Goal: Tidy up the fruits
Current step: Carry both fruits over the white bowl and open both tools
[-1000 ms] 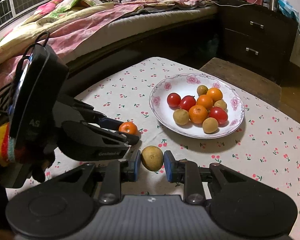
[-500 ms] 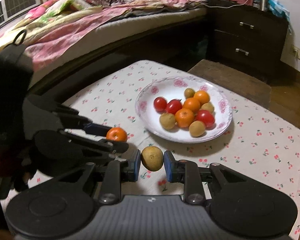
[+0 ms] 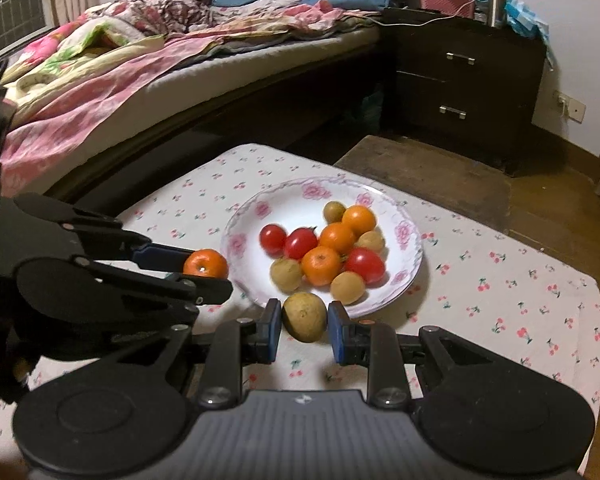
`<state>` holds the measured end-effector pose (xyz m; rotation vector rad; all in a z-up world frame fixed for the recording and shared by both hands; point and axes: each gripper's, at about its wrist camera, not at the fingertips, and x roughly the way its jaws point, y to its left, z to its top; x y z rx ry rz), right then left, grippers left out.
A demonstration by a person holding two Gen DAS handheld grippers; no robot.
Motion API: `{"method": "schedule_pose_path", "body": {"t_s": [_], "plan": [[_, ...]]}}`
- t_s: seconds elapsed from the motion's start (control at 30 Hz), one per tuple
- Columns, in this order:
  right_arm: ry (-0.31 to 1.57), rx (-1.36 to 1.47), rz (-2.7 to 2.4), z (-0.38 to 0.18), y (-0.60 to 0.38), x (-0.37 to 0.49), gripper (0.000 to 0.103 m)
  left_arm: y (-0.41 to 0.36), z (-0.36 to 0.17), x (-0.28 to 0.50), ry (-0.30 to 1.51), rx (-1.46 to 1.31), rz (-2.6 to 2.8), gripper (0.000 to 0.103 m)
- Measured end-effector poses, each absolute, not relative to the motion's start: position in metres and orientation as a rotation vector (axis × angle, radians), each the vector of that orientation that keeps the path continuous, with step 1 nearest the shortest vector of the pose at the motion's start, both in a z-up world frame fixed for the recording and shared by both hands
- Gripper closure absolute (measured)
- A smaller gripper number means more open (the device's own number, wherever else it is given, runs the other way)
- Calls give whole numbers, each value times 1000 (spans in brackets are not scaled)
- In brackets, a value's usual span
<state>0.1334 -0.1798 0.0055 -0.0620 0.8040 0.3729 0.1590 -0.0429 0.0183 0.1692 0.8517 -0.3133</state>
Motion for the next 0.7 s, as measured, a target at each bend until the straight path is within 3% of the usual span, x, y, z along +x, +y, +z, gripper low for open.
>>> {"method": "schedule_pose_path", "body": {"t_s": [0.7], "plan": [[788, -12, 323, -7, -189, 181, 48, -58, 9, 195, 859, 164, -269, 65]]}}
